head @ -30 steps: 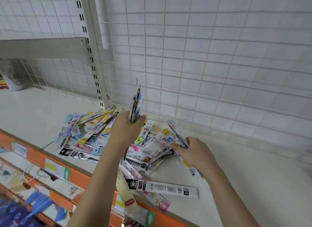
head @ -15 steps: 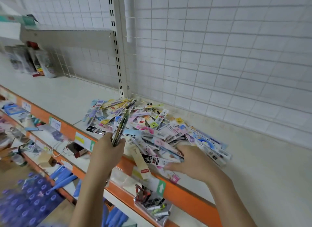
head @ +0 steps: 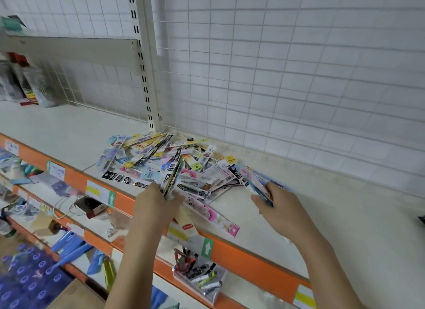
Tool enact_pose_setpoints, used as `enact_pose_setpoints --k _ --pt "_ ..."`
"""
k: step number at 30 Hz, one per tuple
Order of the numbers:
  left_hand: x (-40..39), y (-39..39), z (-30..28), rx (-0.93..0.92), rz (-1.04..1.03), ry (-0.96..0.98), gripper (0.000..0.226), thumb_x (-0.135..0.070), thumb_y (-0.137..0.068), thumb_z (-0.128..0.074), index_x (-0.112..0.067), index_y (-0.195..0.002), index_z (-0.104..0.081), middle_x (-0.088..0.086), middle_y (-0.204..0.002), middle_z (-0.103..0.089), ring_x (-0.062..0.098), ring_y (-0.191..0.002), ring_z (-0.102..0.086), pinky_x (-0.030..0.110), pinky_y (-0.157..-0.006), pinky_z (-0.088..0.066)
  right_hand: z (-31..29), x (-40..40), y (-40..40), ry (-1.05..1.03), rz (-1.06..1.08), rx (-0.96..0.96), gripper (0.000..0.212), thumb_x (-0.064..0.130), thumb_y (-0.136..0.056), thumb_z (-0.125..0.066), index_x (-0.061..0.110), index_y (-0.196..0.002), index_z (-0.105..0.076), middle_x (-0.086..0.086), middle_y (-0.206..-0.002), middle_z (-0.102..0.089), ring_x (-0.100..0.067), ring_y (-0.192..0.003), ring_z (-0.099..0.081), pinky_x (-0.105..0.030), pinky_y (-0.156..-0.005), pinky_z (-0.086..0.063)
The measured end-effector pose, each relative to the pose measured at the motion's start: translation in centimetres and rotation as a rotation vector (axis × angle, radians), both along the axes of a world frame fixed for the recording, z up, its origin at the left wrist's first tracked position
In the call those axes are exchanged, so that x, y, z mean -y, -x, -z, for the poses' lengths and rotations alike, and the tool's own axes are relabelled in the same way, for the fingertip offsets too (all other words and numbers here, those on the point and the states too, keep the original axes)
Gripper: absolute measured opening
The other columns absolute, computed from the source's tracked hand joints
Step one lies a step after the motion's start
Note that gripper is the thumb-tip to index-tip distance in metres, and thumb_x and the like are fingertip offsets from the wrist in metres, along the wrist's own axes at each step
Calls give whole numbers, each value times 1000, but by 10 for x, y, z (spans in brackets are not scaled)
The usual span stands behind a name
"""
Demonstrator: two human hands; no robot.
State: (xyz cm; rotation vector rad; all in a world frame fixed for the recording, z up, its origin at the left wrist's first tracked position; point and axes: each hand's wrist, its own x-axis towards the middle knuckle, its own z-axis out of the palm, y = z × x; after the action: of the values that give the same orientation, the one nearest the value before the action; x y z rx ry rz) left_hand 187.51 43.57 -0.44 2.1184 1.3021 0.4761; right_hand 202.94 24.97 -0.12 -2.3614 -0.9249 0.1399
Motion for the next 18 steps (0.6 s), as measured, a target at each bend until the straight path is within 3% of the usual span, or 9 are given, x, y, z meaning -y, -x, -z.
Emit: enact_pose_setpoints --k 3,5,10,14,16,18 --pt "-1 -2 1 -44 -4 45 40 -37 -78 -70 -7 -74 -44 5 -65 -50 17 -57 -44 27 -45 -30 3 2 2 -5 18 35 22 38 -92 -51 16 -95 -55 -2 -88 -68 -24 -88 -63 -35 -76 -50" --pt "-2 -1 -1 -11 -8 82 35 -26 -79 -70 -7 -67 -43 6 -61 -47 18 -53 -42 26 -44 -30 3 1 2 15 19 43 25 40 -92 -49 15 -96 -54 -2 -89 -66 -25 -89 -61 -34 -75 -49" --pt "-4 10 -15 203 -68 228 39 -16 -78 -72 -9 -57 -41 9 -52 -40 21 -47 -37 26 -50 -30 -1 -7 3 15 32 35 32 50 -88 -50 18 -86 -56 2 -79 -63 -23 -84 -61 -33 -73 -48" --pt "-6 22 -23 368 -95 313 28 -17 -77 -75 -2 -64 -56 8 -50 -43 21 -44 -39 25 -50 -34 -2 -21 10 62 -31 60 38 41 -94 -47 21 -62 -38 5 -61 -47 -20 -67 -53 -27 -55 -36" --pt "-6 26 -27 417 -98 324 26 -17 -78 -74 -6 -62 -58 7 -49 -44 21 -43 -39 24 -47 -34 -2 -30 15 85 -89 75 39 39 -94 -48 23 -61 -36 6 -57 -43 -12 -57 -45 -22 -49 -29" --pt "-7 30 -31 463 -110 321 25 -18 -79 -73 -8 -62 -59 5 -44 -44 21 -42 -39 25 -48 -35 0 -41 20 98 -168 63 29 40 -94 -49 23 -70 -45 7 -60 -46 -11 -56 -47 -23 -49 -32"
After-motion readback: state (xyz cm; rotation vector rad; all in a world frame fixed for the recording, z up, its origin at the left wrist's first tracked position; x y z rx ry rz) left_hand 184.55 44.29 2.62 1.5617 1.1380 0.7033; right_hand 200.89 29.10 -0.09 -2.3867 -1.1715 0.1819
